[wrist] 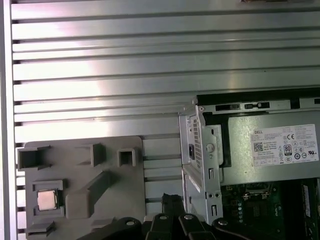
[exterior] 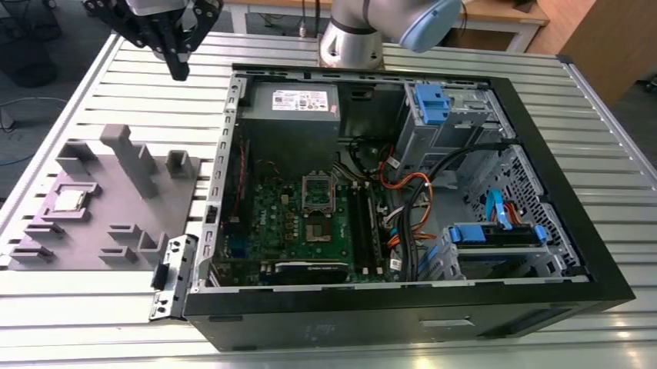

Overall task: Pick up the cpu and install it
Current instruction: 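Reach for the cpu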

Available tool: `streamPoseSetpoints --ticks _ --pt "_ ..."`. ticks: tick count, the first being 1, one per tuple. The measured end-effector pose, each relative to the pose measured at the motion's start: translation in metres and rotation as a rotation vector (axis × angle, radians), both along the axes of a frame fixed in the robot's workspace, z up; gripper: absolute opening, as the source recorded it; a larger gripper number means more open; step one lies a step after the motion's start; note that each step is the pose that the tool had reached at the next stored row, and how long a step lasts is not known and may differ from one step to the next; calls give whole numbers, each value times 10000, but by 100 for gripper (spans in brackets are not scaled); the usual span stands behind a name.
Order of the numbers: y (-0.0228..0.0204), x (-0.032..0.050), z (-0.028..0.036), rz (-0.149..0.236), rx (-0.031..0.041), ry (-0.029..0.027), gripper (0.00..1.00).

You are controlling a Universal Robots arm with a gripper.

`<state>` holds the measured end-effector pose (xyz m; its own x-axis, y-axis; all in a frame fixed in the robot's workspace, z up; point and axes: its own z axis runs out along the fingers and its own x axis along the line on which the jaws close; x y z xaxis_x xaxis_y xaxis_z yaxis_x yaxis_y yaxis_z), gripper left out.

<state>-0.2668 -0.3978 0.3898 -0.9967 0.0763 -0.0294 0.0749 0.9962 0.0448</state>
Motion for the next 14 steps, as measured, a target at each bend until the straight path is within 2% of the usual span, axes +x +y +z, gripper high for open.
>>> streamPoseSetpoints --ticks 5,14 --pt "0 -100 -1 1 -1 1 11" --pt "0 -108 -2 1 0 0 11"
